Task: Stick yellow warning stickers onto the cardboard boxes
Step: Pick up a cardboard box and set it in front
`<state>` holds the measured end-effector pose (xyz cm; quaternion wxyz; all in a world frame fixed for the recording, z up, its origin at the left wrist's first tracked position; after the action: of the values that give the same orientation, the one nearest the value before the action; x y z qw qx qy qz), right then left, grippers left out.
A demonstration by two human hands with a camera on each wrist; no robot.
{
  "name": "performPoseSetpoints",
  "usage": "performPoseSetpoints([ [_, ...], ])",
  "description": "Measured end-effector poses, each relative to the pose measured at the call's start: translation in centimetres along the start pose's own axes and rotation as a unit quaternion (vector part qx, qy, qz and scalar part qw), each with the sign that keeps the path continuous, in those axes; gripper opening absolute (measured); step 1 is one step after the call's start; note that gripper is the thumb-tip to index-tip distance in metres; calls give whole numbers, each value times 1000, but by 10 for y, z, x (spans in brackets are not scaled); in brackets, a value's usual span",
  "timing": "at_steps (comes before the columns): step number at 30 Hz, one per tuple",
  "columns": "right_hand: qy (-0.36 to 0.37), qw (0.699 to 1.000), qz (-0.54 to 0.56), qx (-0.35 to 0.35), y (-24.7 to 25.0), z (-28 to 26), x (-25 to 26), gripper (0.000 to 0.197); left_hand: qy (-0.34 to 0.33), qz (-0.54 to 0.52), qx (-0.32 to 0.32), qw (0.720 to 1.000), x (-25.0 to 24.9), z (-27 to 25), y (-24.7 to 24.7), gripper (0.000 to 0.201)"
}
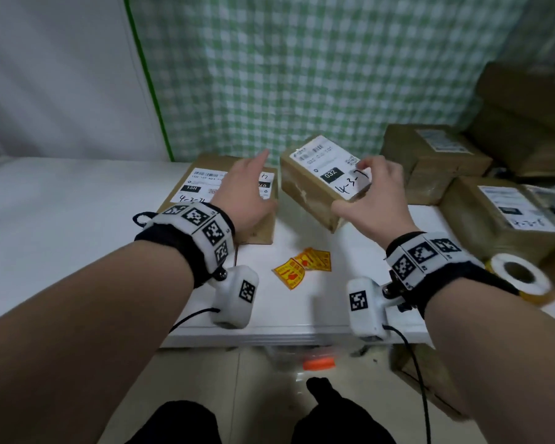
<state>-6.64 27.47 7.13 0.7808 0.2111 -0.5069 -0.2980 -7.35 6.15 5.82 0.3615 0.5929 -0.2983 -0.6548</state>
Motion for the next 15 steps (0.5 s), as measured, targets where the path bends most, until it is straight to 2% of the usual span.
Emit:
performPoseSetpoints([
  [2, 44, 999, -14, -2, 17, -11, 9, 71, -7, -17, -8, 1000, -19, -5, 6, 94],
  [5, 72, 997, -9, -1, 39, -21, 17, 74, -13, -21, 3, 1000, -40, -7, 5, 103],
  [7, 78, 997, 3, 2, 54, -24, 20, 69, 4, -83, 19, 996, -48, -9, 2, 102],
  [12, 78, 994, 78, 1, 81, -28, 20, 58, 59, -273, 53, 959, -62, -17, -9, 58],
  [15, 50, 987, 152, -15, 92, -30, 11, 53, 70, -334, 107, 934, -75, -25, -14, 57],
])
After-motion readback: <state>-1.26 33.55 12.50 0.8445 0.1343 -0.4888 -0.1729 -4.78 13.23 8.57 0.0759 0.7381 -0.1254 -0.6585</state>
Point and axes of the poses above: each hand's wrist, its own z-axis towards the middle knuckle, its own y-axis out of the back of the hand, x = y × z, the point moved 9 cm from there along z, towards the middle knuckle, and after that the axes turned 7 degrees about y, right-handed, at the moved point
